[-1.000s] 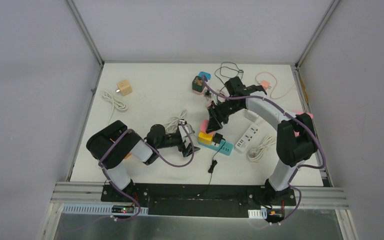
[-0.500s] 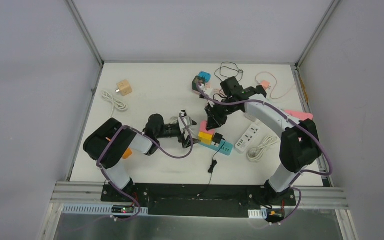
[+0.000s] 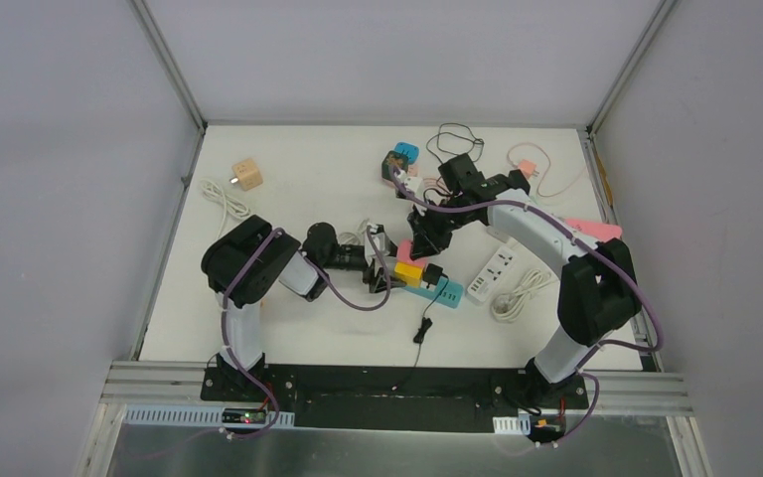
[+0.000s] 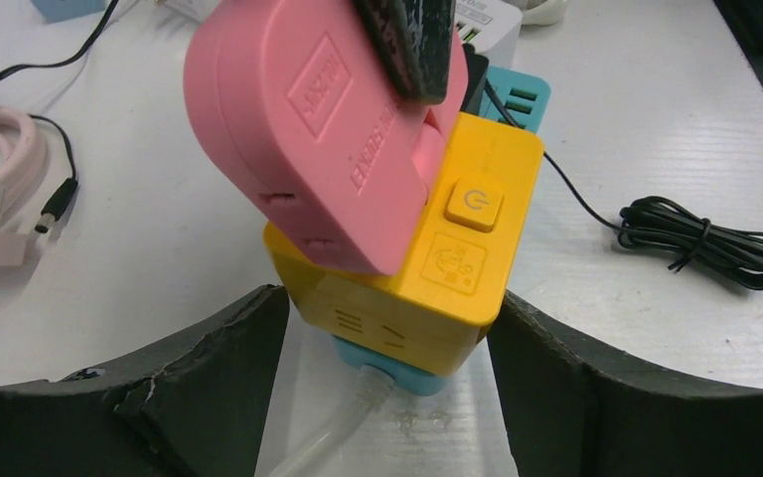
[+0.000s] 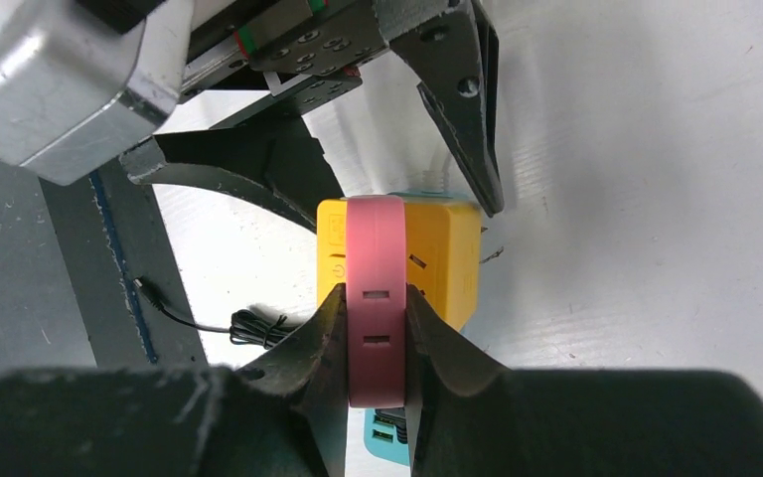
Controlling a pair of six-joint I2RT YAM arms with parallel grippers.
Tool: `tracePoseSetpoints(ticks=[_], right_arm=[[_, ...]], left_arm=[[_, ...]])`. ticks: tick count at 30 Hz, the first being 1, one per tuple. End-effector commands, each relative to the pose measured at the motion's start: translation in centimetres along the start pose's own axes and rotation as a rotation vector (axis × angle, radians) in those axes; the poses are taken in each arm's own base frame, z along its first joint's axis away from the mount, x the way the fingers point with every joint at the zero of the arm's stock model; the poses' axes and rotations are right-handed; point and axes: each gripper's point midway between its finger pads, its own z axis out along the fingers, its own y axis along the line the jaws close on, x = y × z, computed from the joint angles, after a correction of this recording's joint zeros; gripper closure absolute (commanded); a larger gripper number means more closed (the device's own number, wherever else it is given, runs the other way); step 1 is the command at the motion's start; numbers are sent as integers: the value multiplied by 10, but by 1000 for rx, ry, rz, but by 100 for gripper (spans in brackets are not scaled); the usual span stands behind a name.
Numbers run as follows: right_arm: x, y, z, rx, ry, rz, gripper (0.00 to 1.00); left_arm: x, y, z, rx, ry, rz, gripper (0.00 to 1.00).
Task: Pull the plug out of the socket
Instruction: Remove the plug from the socket.
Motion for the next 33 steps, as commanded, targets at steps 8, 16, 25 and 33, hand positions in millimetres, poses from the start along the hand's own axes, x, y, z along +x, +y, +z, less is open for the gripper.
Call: tracePoseSetpoints(ticks=[8,16,25,33], right_arm=[[8,-3,2,17,22,-89,100],[14,-4,5,5,47,-103,100],[18,15,22,26,107,-184,100],[30,17,31,53,150,-193,100]], left_arm=[[-28,0,8,101,-83,75,33],[-19,-3,12,156,-76,24,76],[-2,4,11,96,-54,15,100],[9,4,7,79,-37,27,100]])
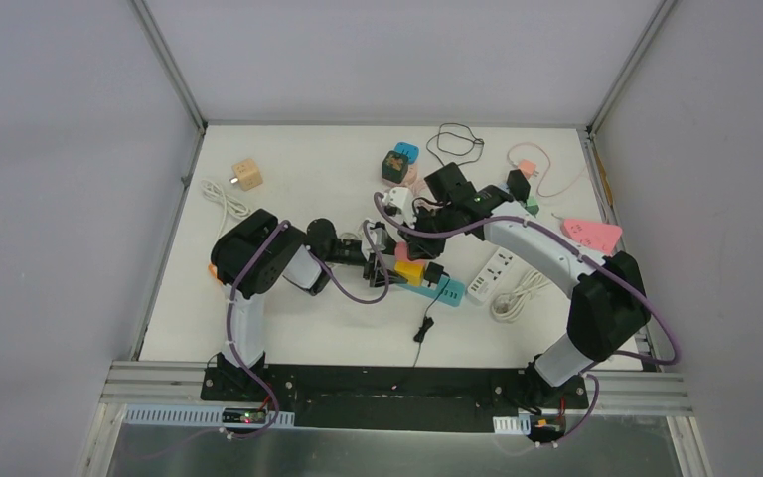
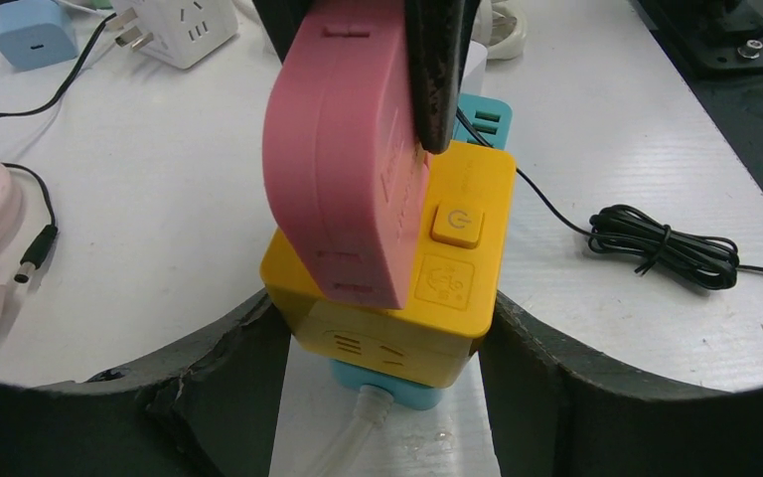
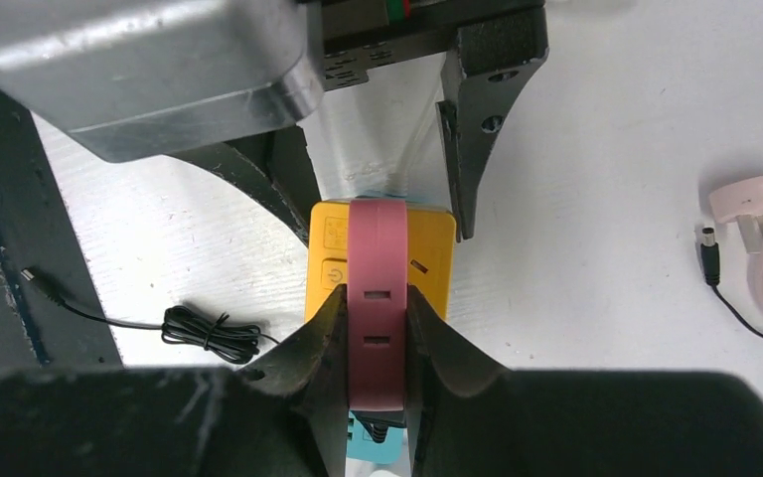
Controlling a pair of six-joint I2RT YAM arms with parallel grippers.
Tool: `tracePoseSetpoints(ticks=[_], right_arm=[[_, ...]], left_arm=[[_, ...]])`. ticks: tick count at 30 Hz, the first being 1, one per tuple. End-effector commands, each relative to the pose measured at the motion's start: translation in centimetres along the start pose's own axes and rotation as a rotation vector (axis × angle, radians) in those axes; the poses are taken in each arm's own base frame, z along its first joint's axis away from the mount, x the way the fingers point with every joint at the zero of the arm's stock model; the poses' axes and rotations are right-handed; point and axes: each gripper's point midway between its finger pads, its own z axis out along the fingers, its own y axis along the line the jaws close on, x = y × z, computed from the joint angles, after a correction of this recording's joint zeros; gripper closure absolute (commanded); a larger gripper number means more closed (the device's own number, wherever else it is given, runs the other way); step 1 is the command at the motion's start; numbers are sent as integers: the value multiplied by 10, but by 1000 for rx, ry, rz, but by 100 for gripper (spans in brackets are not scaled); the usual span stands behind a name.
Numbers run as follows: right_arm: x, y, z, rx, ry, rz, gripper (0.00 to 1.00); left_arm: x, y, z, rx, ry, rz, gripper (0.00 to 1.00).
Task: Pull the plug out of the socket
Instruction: Remove the plug from the socket.
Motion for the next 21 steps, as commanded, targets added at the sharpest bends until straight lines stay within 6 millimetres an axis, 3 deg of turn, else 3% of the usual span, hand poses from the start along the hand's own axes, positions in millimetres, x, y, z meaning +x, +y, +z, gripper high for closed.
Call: tracePoseSetpoints(ticks=[1,7,10,16,18,21], right_arm=[[29,15,25,-91,59,57,100],[41,-17,19,-21,14,202,100],[45,-3,22,-69,24,144,100],[51,47,30,-206,71,-94,100],[50,49,30,-213,55,-103,100],[46,28,31,-149,32,2,100]], left_arm=[[12,0,2,-6,13,28,100],[15,0,2,-9,16,29,100],[16,1,2,-12,17,25,100],[17,2,2,-19,19,27,100],[18,2,2,-20,20,28,100],[19,1,2,-17,21,28,100]])
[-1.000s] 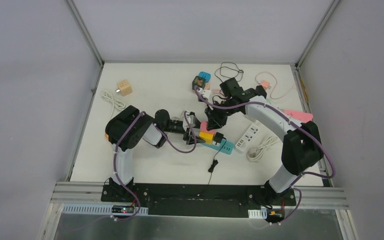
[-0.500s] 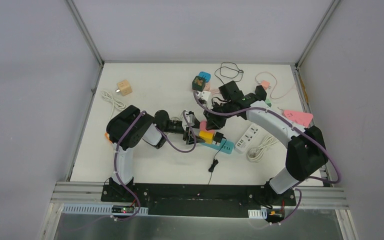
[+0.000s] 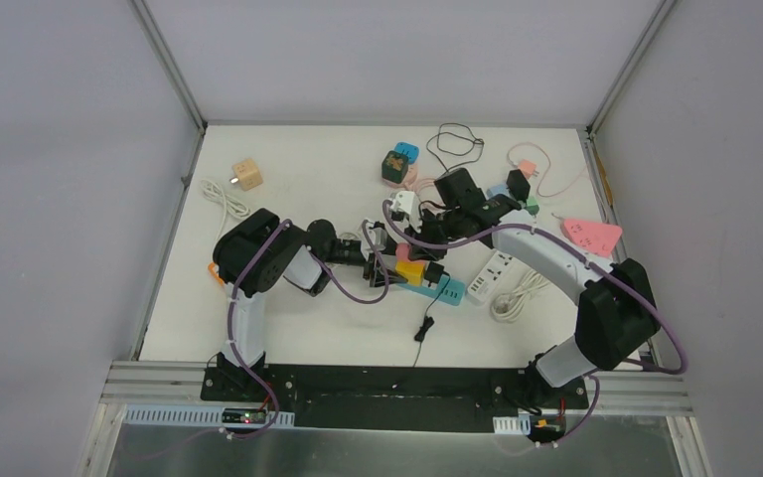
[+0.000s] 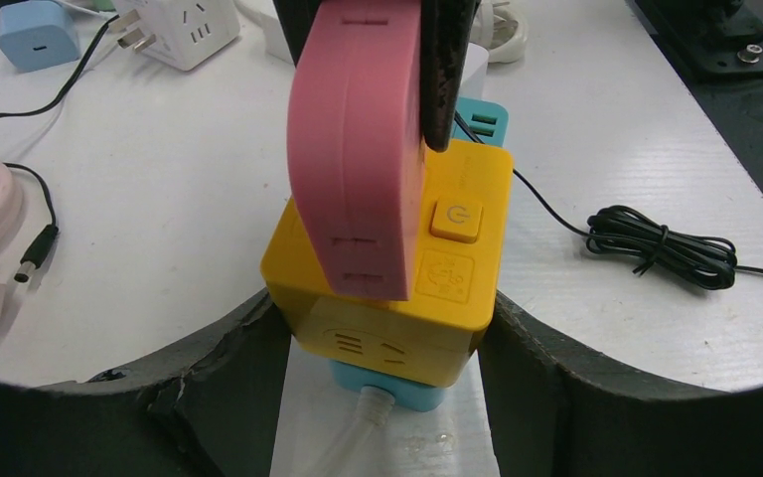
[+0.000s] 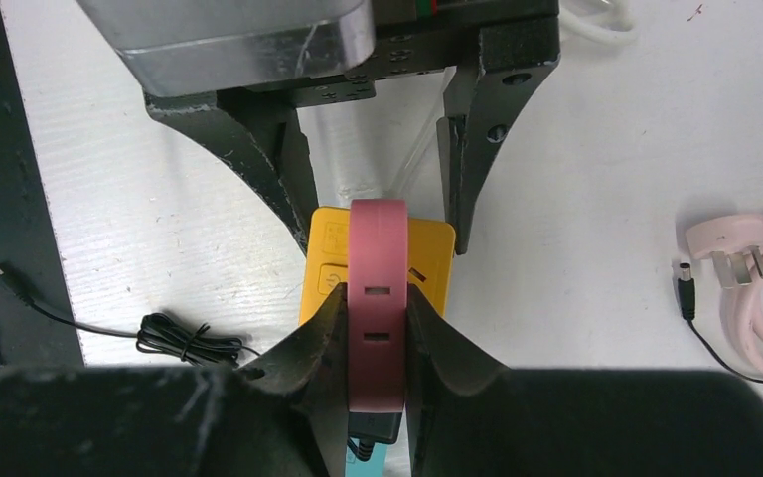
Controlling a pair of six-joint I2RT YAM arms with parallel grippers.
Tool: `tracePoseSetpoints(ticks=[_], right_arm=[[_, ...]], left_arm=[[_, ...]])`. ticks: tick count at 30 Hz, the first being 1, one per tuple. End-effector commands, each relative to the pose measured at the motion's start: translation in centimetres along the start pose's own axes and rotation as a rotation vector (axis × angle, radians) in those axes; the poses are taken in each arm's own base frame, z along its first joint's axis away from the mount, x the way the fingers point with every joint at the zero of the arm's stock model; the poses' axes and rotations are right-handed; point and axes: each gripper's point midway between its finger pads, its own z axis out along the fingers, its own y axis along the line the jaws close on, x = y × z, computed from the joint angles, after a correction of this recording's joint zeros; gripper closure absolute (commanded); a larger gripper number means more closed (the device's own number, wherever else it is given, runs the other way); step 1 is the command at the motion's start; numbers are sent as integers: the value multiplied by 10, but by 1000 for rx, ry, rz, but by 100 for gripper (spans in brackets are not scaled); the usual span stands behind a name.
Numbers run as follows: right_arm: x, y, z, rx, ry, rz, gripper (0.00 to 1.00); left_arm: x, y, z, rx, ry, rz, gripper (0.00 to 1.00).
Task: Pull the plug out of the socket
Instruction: Remove the plug from the socket.
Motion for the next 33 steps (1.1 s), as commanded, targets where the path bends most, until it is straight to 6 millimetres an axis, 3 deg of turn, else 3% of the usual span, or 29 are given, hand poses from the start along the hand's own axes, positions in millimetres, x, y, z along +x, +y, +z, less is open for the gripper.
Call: tracePoseSetpoints(ticks=[1,5,7,10,15,17,22,24,26,29,33], right_arm=[[43,23,25,-118,100,151,100],[53,-8,19,-5,89,283,100],[55,-8,18,4,93,258,100],[51,10,20,-43,88,152,100],[51,59,29,-223,139,-41,100],[50,64,31,-235,144,-53,100],[40,19,20,-106,54,174,100],[46,2,16,-57,37,260,100],[55,-3,17,-39,61,282,100],[56,6,21,-73,82,232,100],[49,54,27,-208,111,-5,100]], left_arm=[[15,-4,2,2,25,-9,100],[15,-5,2,5,24,-8,100],[15,-5,2,6,24,-10,100],[15,-5,2,7,24,-12,100],[16,-4,2,7,25,-14,100],[16,-4,2,7,25,-14,100],[16,-5,2,12,25,-15,100],[17,-5,3,14,24,-18,100],[16,-5,3,16,24,-18,100],[17,-6,2,16,25,-20,100],[17,-5,3,19,25,-22,100]])
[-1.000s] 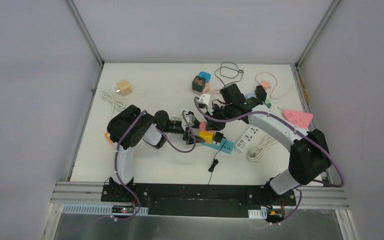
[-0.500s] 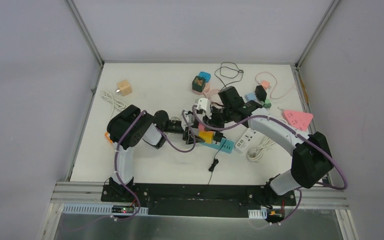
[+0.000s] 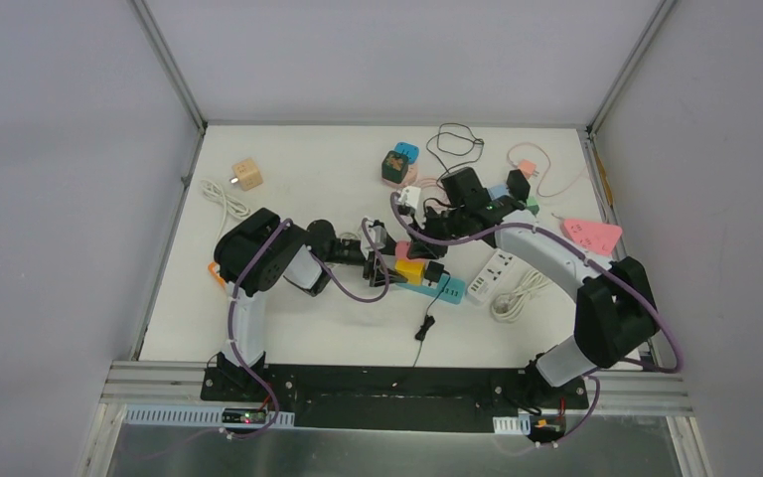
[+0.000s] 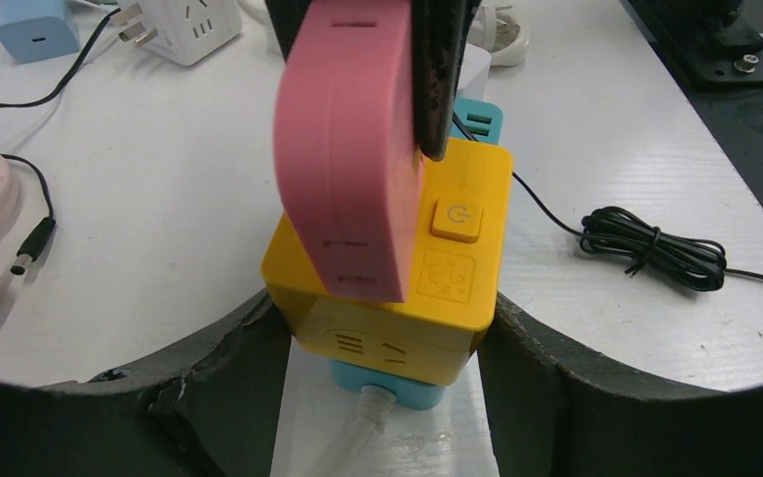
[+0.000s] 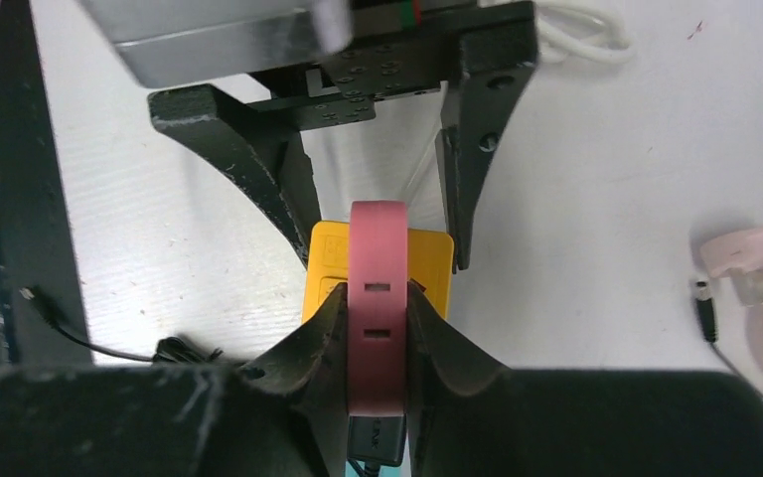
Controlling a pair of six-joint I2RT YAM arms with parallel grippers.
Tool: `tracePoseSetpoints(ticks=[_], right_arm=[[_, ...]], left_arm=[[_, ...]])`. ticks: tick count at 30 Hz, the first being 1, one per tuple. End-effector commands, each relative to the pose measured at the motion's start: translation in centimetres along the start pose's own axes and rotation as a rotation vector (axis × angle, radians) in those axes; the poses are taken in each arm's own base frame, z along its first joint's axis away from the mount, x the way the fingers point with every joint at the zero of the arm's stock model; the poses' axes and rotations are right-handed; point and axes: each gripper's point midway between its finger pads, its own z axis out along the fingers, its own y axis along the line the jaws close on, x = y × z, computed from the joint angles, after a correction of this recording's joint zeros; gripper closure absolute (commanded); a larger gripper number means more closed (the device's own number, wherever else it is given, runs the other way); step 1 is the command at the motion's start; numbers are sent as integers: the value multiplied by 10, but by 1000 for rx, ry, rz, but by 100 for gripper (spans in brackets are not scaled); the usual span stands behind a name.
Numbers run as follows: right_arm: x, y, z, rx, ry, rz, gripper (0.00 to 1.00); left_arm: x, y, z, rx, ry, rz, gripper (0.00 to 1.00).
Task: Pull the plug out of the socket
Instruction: Remove the plug from the socket.
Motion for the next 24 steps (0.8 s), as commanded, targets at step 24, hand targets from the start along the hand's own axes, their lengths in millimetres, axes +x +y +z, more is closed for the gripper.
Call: tracePoseSetpoints(ticks=[24], right_arm=[[61,71,23,-237,211,-127,100]], left_arm=[[18,-8,3,24,29,-31,100]])
